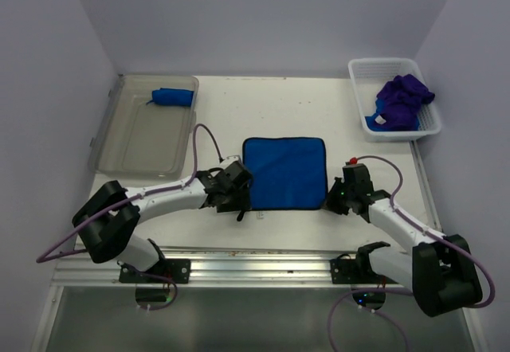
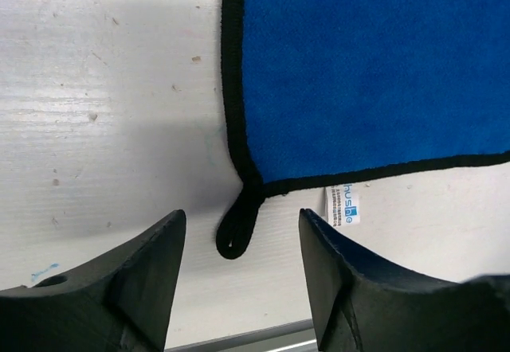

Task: Roll the towels
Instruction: Flatten the towel

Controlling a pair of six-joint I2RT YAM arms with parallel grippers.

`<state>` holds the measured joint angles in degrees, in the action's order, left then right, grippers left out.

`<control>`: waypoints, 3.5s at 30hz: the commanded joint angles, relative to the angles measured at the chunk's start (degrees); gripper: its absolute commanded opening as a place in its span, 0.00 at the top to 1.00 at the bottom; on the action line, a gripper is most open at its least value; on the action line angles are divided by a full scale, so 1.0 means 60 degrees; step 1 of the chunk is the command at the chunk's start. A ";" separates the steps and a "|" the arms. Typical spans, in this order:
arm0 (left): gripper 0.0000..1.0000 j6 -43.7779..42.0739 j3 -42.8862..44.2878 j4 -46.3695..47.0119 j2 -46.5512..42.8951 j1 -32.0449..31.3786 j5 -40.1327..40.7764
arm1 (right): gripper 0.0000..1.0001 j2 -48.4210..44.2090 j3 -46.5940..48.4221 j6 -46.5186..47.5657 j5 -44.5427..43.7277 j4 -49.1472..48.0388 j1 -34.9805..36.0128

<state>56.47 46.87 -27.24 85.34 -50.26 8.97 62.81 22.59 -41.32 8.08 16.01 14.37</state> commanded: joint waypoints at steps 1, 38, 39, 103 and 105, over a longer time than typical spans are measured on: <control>0.39 -0.0022 -0.0020 0.0247 -0.0074 0.0027 0.0073 | 1.00 0.0005 -0.0103 -0.0291 -0.0321 0.0129 0.0036; 1.00 0.0711 0.0537 0.0308 0.1012 0.0012 0.0321 | 1.00 -0.0111 -0.0016 -0.0306 -0.0599 0.0129 0.0022; 1.00 0.0667 0.0610 0.0220 0.0866 0.0012 0.0336 | 1.00 -0.0184 0.0087 -0.0306 -0.0613 0.0216 0.0022; 1.00 -0.1851 0.4356 -0.2766 -0.3677 0.2531 0.0392 | 1.00 0.0182 0.8492 -0.0219 -0.0086 0.0086 0.2629; 1.00 -0.1984 0.4755 -0.2958 -0.3677 0.2750 0.0627 | 1.00 0.0008 0.8686 -0.0087 -0.0349 0.0231 0.2629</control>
<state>48.27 69.25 -42.94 63.86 -35.48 9.82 66.00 69.12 -43.00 8.27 23.62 29.91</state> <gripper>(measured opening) 0.005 0.011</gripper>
